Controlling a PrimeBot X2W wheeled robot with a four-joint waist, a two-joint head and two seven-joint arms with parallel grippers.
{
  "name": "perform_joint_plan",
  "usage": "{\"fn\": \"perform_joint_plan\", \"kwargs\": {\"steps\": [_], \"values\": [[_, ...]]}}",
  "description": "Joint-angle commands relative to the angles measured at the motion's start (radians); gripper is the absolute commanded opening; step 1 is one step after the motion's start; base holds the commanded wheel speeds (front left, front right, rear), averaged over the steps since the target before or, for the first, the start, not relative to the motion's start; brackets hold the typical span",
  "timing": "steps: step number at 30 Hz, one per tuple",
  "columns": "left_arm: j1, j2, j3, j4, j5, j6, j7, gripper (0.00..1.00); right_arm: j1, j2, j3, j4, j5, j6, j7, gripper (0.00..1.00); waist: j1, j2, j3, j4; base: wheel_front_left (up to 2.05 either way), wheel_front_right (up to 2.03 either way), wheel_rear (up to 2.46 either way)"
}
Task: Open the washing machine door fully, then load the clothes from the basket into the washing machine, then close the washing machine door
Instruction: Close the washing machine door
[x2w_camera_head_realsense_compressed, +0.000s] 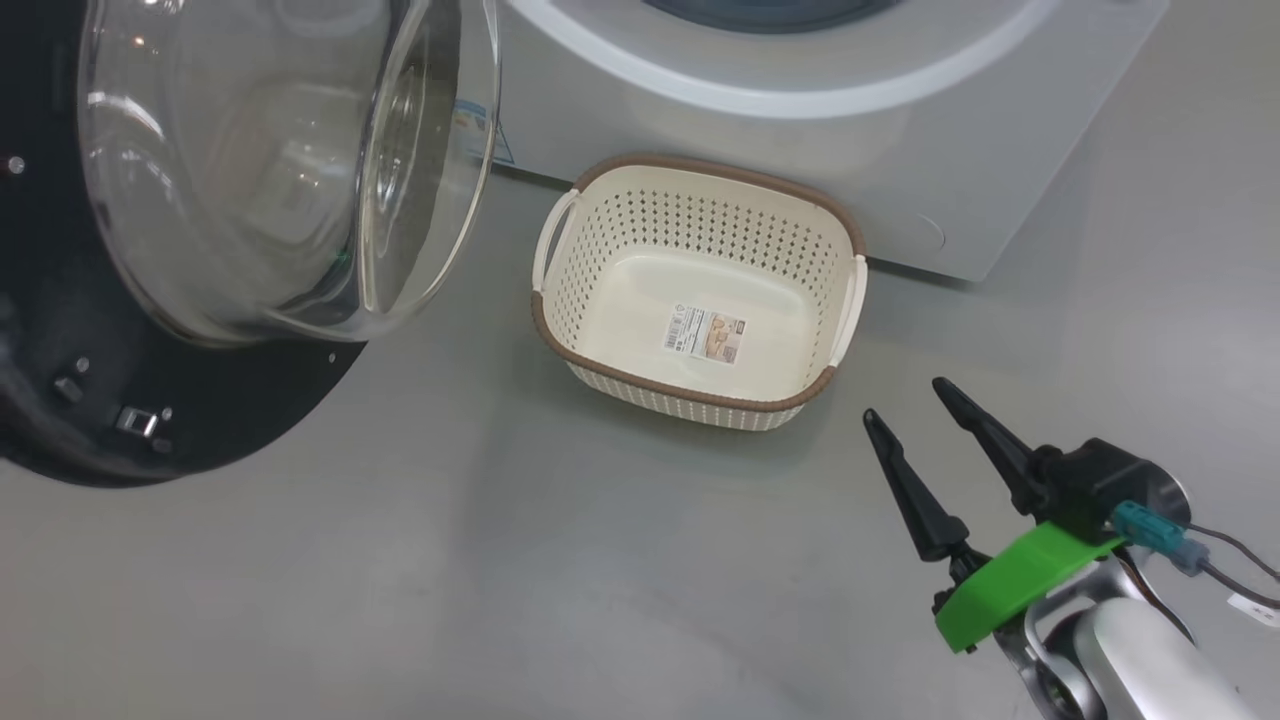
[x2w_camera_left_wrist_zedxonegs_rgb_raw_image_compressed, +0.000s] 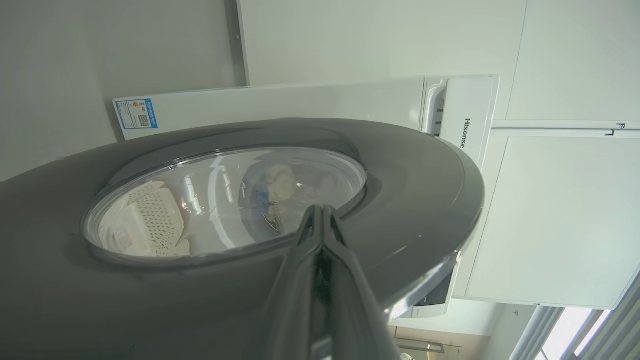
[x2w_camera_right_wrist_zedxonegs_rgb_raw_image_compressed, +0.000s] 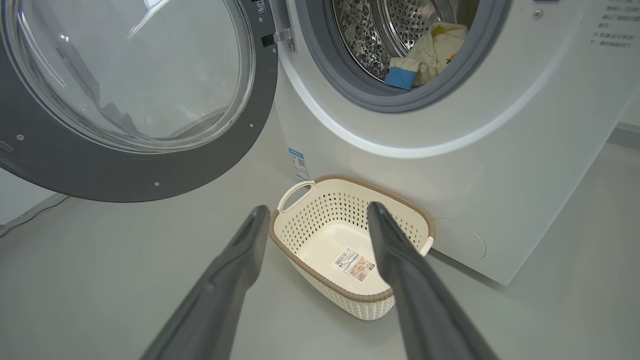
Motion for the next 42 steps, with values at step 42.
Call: {"fn": "perform_joint_plan", "kwargs": {"steps": [42], "values": [[-0.025,-0.122,-0.12,-0.183,0.004,0.005,0.029,0.0,-0.024,0.067,0.031,0.085,0.036,-0.003,-0.089,1.0,0.0,0.0,-0.085,-0.183,0.0,0.0,0.0]]}}
